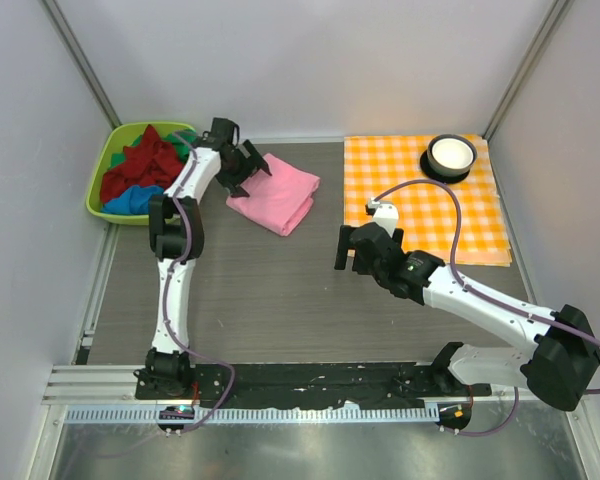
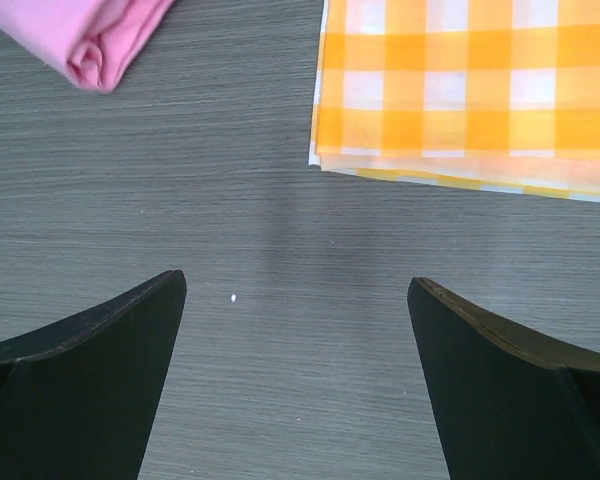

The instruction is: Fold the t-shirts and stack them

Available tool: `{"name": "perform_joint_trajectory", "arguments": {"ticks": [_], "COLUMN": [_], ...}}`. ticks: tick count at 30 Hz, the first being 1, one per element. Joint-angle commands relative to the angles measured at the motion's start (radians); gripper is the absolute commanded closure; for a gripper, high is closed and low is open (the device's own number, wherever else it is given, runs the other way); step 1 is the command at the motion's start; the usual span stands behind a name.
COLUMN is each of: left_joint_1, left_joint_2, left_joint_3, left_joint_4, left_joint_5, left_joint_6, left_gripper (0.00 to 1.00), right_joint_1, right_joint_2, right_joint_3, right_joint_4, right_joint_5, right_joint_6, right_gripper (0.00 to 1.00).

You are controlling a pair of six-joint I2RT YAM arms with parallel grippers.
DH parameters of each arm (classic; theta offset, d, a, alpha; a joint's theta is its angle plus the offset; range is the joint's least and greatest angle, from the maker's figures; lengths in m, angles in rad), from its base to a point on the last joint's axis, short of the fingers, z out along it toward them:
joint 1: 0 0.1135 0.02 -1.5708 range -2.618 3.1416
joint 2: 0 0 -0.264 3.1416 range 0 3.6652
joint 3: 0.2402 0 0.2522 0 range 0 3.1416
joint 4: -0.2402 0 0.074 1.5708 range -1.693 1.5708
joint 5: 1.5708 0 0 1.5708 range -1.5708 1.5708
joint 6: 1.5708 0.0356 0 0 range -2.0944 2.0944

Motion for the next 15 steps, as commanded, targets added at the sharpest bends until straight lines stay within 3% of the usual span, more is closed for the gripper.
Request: {"name": "perform_joint_trajectory", "arguments": {"ticks": [1, 4, 9, 15], "left_joint_1": [0.092, 0.115, 0.147, 0.141], "left_joint_2": [0.109, 0.118, 0.052, -0.069], "left_joint_3": [-0.042, -0.003, -0.14, -0.226], "left_joint_4": [0.079, 0.085, 0.229, 0.375], "left_joint_5": [-0.146, -0.214, -0.255, -0.159], "left_joint_6": [-0.128, -0.181, -0.307, -0.338], "left_gripper": [0.0, 0.0, 0.0, 0.0], "right_joint_1": [0.003, 0.005, 0.005, 0.003], "right_joint_2": [-0.018, -0.005, 0.037, 0.063], "right_joint_3": [0.002, -0.004, -0.008, -0.022], "right_joint_4": [0.043, 0.054, 0.074, 0.12], "right_joint_5": [0.002, 0.0, -0.009, 0.097], "right_joint_6": [0.002, -0.006, -0.021, -0.027], "right_gripper": [0.0, 0.0, 0.0, 0.0]}}
